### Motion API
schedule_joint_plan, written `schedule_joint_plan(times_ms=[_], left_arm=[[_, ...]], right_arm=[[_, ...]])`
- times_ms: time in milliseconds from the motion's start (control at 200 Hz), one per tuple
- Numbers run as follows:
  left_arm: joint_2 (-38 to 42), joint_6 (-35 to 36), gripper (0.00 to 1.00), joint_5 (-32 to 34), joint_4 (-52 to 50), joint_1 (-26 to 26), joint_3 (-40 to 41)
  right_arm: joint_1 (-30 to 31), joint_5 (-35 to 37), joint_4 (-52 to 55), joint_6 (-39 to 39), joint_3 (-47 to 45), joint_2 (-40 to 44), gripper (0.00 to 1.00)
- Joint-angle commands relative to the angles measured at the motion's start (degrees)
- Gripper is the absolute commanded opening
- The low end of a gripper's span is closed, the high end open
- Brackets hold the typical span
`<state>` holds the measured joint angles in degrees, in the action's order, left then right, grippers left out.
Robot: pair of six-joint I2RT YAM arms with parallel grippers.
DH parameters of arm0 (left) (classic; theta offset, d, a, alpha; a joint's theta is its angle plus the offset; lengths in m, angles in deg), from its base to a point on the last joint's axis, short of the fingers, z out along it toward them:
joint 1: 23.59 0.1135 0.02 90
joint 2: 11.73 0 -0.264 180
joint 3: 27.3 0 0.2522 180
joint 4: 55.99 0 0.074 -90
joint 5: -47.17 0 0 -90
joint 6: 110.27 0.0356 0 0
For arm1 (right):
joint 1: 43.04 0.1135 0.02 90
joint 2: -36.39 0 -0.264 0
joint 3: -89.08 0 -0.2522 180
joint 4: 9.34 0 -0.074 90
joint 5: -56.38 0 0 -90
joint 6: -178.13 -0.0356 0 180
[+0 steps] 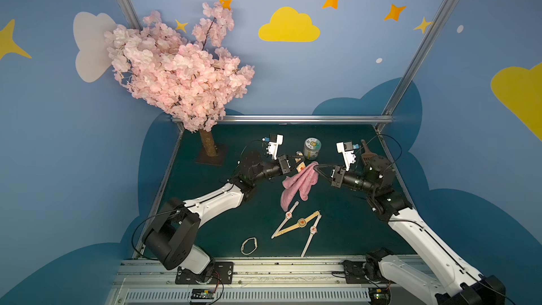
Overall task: Wipe the watch dial
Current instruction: Wipe the watch.
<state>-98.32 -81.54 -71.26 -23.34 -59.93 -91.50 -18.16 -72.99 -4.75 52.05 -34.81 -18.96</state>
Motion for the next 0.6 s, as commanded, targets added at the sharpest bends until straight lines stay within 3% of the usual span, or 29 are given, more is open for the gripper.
schedule_joint_plan(times_ms=[0,410,596], left_arm=[[-0.1,-0.5,0.03,0.5,3.7,-0.7,0.5],[1.3,0.9,0.03,1.8,3.0,-2.1,2.6],[1.6,0.9,0.03,1.9,3.0,-2.4,3.0]], right_arm=[[2.6,6.5,-6.9,-0.8,-2.1,-0.8,0.00],[9.3,14.1,-13.6,-2.4,-3.6,-4.7,0.00],[11.5,26.3,-6.7,-2.7,-3.6,-4.1,0.00]])
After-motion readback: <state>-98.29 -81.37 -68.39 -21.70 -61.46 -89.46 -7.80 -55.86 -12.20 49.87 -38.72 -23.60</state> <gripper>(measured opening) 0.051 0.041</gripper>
